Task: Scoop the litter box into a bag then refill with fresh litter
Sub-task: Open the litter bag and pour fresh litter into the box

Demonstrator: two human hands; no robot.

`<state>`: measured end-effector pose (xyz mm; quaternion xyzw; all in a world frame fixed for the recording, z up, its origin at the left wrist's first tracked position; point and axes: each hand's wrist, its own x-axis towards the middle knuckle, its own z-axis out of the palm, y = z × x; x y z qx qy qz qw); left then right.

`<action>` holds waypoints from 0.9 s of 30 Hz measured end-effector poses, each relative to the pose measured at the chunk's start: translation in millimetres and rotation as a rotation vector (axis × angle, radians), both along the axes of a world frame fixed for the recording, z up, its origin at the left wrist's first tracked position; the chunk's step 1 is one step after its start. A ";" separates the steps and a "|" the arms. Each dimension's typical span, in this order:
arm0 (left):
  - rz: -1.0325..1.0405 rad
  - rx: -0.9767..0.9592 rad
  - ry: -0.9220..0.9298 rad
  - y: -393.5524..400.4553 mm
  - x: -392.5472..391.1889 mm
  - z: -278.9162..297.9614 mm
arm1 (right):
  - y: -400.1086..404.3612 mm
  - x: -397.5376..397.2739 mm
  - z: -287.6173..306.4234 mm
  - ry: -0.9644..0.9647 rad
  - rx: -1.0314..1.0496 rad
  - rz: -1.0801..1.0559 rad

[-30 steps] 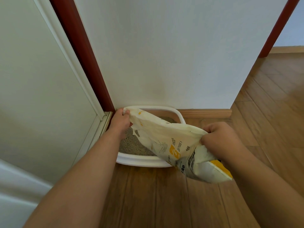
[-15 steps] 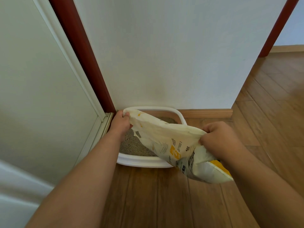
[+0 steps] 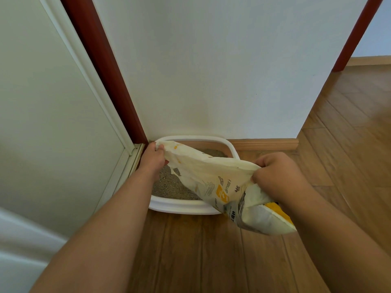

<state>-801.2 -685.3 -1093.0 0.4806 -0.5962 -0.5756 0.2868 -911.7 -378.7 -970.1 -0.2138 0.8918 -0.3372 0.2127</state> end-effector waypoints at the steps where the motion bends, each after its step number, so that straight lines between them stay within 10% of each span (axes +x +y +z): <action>1: 0.000 0.000 0.003 0.0 0.0 0.0 | -0.2 -0.1 0.2 -0.004 -0.001 -0.001; 27: 0.008 -0.020 -0.036 2.6 3.4 3.6 | -3.2 -1.2 -1.0 0.009 0.005 0.012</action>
